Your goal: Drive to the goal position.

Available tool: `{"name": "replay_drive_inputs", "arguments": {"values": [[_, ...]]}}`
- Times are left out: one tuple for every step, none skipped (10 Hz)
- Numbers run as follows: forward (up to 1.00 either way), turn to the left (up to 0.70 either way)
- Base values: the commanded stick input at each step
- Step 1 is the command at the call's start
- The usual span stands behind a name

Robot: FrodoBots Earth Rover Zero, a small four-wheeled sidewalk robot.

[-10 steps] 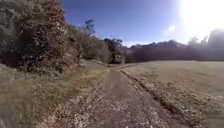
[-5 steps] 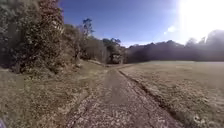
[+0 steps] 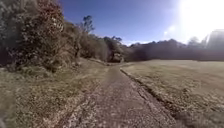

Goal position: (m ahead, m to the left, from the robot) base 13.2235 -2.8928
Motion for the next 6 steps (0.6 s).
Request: {"name": "replay_drive_inputs", "arguments": {"values": [[0.60, 0.00], [0.60, 0.00], [0.60, 0.00], [0.60, 0.00], [0.60, 0.00], [0.60, 0.00]]}}
